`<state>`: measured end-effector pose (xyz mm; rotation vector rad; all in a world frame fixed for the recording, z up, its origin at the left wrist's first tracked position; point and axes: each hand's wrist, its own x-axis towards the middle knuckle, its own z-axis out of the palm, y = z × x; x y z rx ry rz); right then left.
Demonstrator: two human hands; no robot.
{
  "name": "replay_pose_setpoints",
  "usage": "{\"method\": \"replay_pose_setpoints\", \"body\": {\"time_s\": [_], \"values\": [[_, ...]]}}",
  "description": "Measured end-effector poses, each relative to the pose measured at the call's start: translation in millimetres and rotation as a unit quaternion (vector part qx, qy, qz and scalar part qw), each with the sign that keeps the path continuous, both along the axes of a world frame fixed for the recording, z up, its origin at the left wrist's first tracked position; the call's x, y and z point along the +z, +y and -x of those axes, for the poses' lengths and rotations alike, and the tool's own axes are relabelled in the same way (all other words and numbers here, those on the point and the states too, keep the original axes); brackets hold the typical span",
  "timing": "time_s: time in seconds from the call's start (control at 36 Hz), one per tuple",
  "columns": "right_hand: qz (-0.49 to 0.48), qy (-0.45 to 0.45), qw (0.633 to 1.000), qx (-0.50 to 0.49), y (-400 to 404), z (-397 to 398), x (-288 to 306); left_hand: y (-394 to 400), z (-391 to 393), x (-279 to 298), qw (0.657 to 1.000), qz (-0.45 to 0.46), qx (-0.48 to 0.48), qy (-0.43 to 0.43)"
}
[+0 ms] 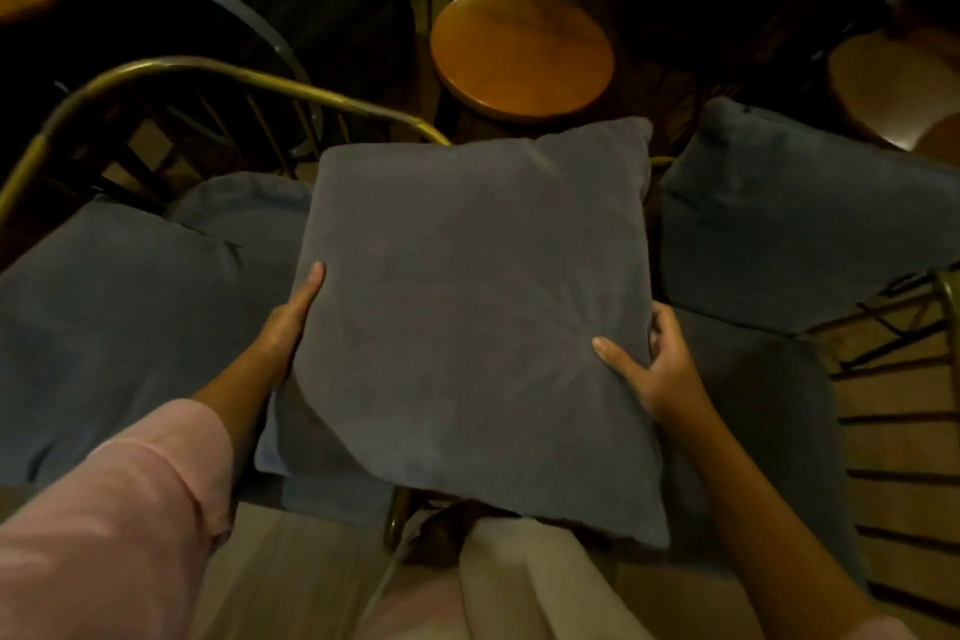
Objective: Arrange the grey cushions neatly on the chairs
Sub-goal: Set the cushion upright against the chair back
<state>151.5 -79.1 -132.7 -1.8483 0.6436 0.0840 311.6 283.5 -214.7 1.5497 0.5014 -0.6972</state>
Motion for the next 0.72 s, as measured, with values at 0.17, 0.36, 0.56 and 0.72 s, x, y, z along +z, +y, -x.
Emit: {"method": "replay_pose_setpoints", "body": {"time_s": [0.17, 0.36, 0.56, 0.72], "values": [[-0.061, 0.001, 0.992, -0.107, -59.0, 54.9, 11.8, -79.5, 38.6, 45.3, 0.994, -0.062, -0.003, -0.091], [-0.019, -0.012, 0.985, -0.174, -161.5, 135.2, 28.2, -213.3, 109.2, 69.6, 0.989, -0.037, -0.036, -0.139], [0.046, -0.001, 0.98, -0.194, -252.8, 195.3, 35.8, -335.6, 179.1, 40.0, 0.974, -0.029, -0.173, -0.146], [0.021, 0.253, 0.954, -0.162, -281.7, 225.4, -70.3, -392.2, 240.0, -18.3, 0.907, -0.211, -0.346, -0.111]]}}
